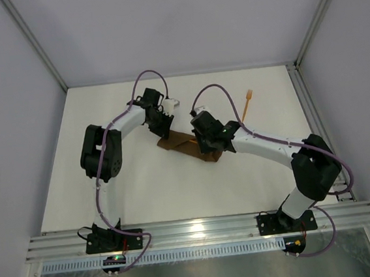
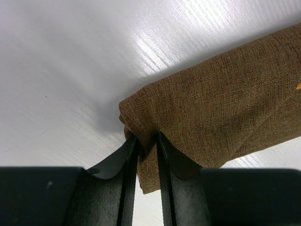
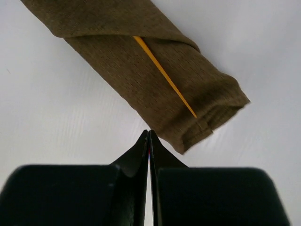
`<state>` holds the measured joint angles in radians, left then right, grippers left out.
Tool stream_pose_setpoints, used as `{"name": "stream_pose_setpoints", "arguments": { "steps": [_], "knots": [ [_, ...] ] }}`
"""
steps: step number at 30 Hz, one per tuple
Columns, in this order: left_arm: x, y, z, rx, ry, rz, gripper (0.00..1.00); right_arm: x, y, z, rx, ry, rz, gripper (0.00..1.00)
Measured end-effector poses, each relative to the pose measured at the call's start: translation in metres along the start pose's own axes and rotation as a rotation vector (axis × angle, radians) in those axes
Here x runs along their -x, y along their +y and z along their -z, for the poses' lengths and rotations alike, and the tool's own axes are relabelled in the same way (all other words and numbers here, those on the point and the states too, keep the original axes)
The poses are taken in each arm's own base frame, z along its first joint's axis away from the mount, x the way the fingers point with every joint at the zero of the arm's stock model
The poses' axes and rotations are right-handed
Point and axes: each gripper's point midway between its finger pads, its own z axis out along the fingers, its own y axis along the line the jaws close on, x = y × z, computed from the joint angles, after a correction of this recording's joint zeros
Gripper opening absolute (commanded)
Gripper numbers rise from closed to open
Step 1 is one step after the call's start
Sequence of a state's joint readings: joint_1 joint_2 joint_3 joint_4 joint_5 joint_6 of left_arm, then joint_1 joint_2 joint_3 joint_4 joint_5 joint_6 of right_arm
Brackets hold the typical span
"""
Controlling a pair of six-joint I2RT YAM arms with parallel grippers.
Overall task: Fold the napkin into a case and place the utensils inside
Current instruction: Stuff the knife into the folded napkin, then pick up the fork from the corner of the board.
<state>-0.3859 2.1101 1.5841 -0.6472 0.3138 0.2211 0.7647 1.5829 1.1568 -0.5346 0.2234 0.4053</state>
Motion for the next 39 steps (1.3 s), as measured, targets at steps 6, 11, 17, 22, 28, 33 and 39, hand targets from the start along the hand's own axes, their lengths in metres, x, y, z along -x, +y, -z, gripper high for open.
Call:
{"name": "stream_pose_setpoints", "arguments": {
  "steps": [6,11,17,22,28,33,39],
  "knots": [
    [0.0,0.0,0.0,0.004,0.001,-0.001,0.2,-0.01,0.014,-0.049,0.055,0.004,-0.001,0.03],
    [0.0,0.001,0.0,0.008,0.003,-0.001,0.16,-0.044,-0.014,-0.067,0.008,0.058,-0.059,0.03],
    [0.0,0.001,0.0,0.015,0.005,-0.004,0.16,-0.05,-0.026,-0.06,-0.001,0.031,-0.14,0.03],
    [0.0,0.001,-0.001,0.016,0.005,-0.005,0.16,-0.057,-0.037,-0.046,-0.038,0.03,-0.185,0.04],
    [0.0,0.0,-0.001,0.014,0.005,-0.006,0.2,-0.051,-0.071,-0.023,-0.086,0.007,-0.305,0.17],
    [0.0,-0.001,0.0,0.012,0.003,-0.007,0.31,-0.016,-0.111,0.0,-0.102,-0.084,-0.429,0.52],
    [0.001,-0.001,0.003,0.014,-0.003,-0.002,0.41,0.066,-0.204,0.001,-0.22,-0.175,-0.595,0.64]
  ]
}}
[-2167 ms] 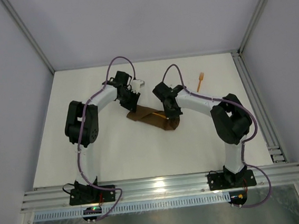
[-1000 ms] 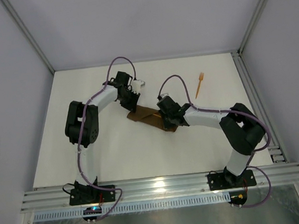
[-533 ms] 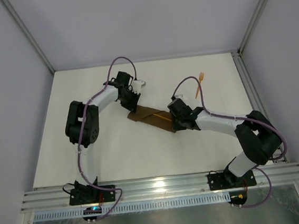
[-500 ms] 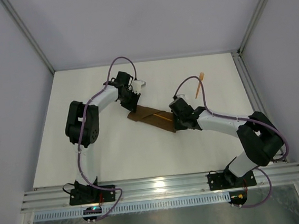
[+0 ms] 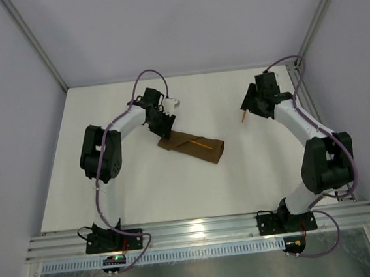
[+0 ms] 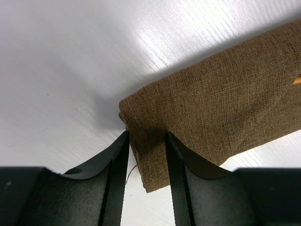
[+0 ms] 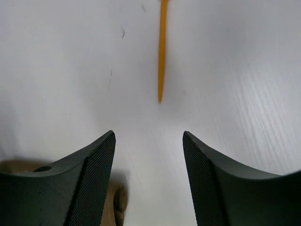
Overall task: Fold the napkin into a case and place the utensils inside
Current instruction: Pick up the fork from the corner of the board.
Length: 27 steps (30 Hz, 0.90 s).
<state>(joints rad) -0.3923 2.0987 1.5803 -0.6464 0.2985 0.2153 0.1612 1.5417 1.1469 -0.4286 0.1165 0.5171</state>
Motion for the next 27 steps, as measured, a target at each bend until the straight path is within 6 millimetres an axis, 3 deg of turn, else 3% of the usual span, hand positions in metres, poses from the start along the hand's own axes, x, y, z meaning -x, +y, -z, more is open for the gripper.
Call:
{"name": "stream_pose_setpoints", "arguments": {
  "steps": [3,5,9,13,16,19,20,21,23,27],
  "knots": [
    [0.002,-0.001,0.004,0.002,-0.008,0.001,0.42,0.048,-0.01,-0.035,-0.059,-0.016,-0.025,0.64],
    [0.004,-0.001,0.008,0.005,-0.017,-0.001,0.44,0.062,-0.015,-0.063,-0.092,0.007,-0.022,0.64],
    [0.01,-0.002,0.015,0.009,-0.037,-0.003,0.45,0.068,-0.014,-0.115,-0.132,0.078,-0.001,0.64],
    [0.014,-0.004,0.022,0.013,-0.053,-0.006,0.45,0.055,-0.018,-0.152,-0.171,0.154,0.011,0.61],
    [0.017,-0.004,0.026,0.017,-0.065,-0.01,0.45,0.041,-0.024,-0.165,-0.204,0.212,0.018,0.59],
    [0.021,-0.005,0.032,0.021,-0.08,-0.014,0.46,0.039,-0.027,-0.166,-0.223,0.228,0.025,0.45],
    [0.022,-0.005,0.034,0.022,-0.084,-0.016,0.46,0.037,-0.028,-0.165,-0.23,0.236,0.026,0.37],
    [0.024,-0.006,0.036,0.024,-0.09,-0.018,0.46,0.034,-0.031,-0.164,-0.238,0.244,0.032,0.19],
    [0.026,-0.006,0.041,0.026,-0.1,-0.021,0.46,0.032,-0.033,-0.164,-0.248,0.249,0.037,0.03],
    [0.03,-0.01,0.053,0.026,-0.119,-0.03,0.47,0.032,-0.035,-0.164,-0.248,0.234,0.032,0.03]
  ]
}}
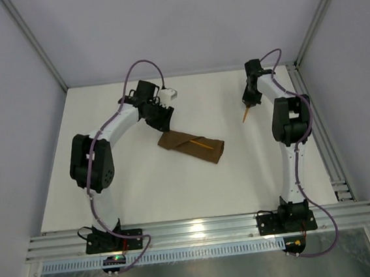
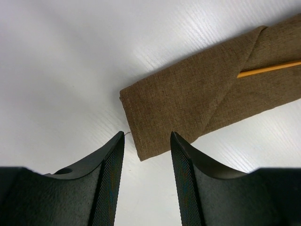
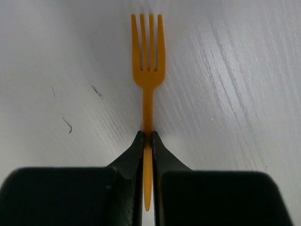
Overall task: Fold the napkin into a case and place the utensils inside
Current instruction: Pick up the fork from the corner of the board, then pass from the right arm to the left
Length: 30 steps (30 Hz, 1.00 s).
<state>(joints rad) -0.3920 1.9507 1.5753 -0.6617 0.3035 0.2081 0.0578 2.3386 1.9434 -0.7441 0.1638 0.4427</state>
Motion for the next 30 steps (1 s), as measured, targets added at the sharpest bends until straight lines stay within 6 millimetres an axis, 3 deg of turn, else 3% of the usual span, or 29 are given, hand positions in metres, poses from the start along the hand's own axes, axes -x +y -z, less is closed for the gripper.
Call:
{"name": "stream_pose_setpoints", "arguments": {
  "steps": [3,6,10,14,16,18,21,23,26,30],
  "knots": [
    [0.007,-0.008,0.015,-0.025,-0.03,-0.013,0.5,-0.011,-0.008,0.008,-0.002,-0.01,-0.008,0.03],
    [0.017,-0.022,0.037,-0.07,-0.074,-0.036,0.52,-0.036,-0.023,0.031,-0.001,-0.008,-0.031,0.03],
    [0.026,-0.044,0.067,-0.13,-0.123,-0.079,0.56,-0.051,-0.022,0.105,0.097,-0.147,-0.095,0.03],
    [0.034,-0.073,0.083,-0.187,-0.154,-0.135,0.6,-0.065,0.036,0.211,0.37,-0.371,-0.138,0.03],
    [0.037,-0.096,0.085,-0.232,-0.156,-0.181,0.61,-0.09,0.076,0.262,0.561,-0.427,-0.172,0.03],
    [0.039,-0.121,0.086,-0.277,-0.154,-0.227,0.62,-0.119,0.099,0.283,0.663,-0.413,-0.2,0.03],
    [0.037,-0.155,0.085,-0.343,-0.142,-0.278,0.63,-0.151,0.119,0.282,0.693,-0.361,-0.223,0.03],
    [0.036,-0.167,0.085,-0.371,-0.138,-0.294,0.63,-0.164,0.126,0.278,0.688,-0.339,-0.235,0.03],
    [0.035,-0.169,0.085,-0.382,-0.139,-0.293,0.63,-0.175,0.134,0.281,0.701,-0.324,-0.258,0.03],
    [0.031,-0.167,0.083,-0.389,-0.129,-0.269,0.44,-0.174,0.143,0.292,0.743,-0.334,-0.307,0.03]
  ]
}}
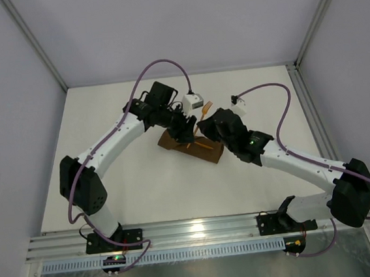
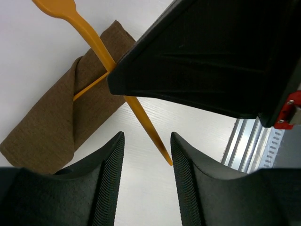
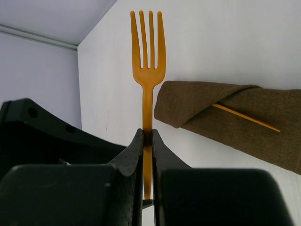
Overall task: Fold the napkin into a case and place the utensils inside
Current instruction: Pass from the right arm to the left, then pass from the left arm to the right
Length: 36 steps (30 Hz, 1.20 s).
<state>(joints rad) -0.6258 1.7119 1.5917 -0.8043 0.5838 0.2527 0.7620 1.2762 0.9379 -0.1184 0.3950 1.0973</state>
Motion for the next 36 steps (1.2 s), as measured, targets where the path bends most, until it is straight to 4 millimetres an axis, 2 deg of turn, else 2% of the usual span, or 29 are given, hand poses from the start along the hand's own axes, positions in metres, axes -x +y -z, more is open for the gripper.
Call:
{"name": "stream_pose_setpoints", "arguments": {
  "steps": [2,5,8,11,12,13,14,15,16,19,22,26,28,31,36],
  "knots": [
    [-0.004,0.0,-0.002,0.002,0.011,0.019,0.39,0.0,0.005,0.0,0.013,-0.007,-0.02,0.03],
    [-0.007,0.001,-0.004,0.006,0.019,0.027,0.25,0.001,0.009,0.0,0.031,-0.012,-0.05,0.03],
    [-0.009,0.004,-0.006,0.017,0.03,0.045,0.02,-0.002,0.007,-0.001,0.033,-0.011,-0.074,0.03],
    [-0.014,0.014,-0.007,0.046,0.044,0.069,0.0,-0.004,0.006,-0.001,0.046,-0.006,-0.084,0.03],
    [-0.015,0.014,-0.007,0.045,0.045,0.07,0.0,-0.006,0.006,-0.001,0.055,-0.004,-0.079,0.06],
    [-0.015,0.014,-0.007,0.045,0.048,0.071,0.0,-0.007,0.007,-0.002,0.073,0.002,-0.063,0.14],
    [-0.017,0.014,-0.007,0.043,0.053,0.074,0.0,-0.009,0.008,-0.001,0.094,0.006,-0.04,0.28],
    [-0.018,0.013,-0.006,0.034,0.057,0.08,0.0,-0.009,0.01,0.001,0.115,0.012,-0.014,0.51],
    [-0.018,0.012,-0.005,0.021,0.054,0.085,0.0,-0.011,0.011,0.004,0.131,0.023,0.021,0.55],
    [-0.018,0.011,-0.001,-0.014,0.047,0.09,0.0,-0.008,0.013,0.021,0.197,0.023,0.229,0.6],
    [-0.022,0.015,0.003,-0.034,0.053,0.107,0.0,0.01,0.019,0.05,0.281,-0.022,0.497,0.6],
    [-0.035,0.014,0.006,-0.077,0.095,0.128,0.0,0.029,0.026,0.09,0.428,-0.102,0.919,0.61],
    [-0.04,0.01,0.006,-0.11,0.123,0.133,0.0,0.027,0.026,0.102,0.514,-0.137,1.196,0.62],
    [-0.05,0.002,0.005,-0.161,0.173,0.129,0.0,0.011,0.018,0.105,0.615,-0.129,1.578,0.62],
    [-0.068,-0.015,0.009,-0.225,0.25,0.12,0.0,-0.03,0.001,0.076,0.727,0.045,2.026,0.63]
  ]
}}
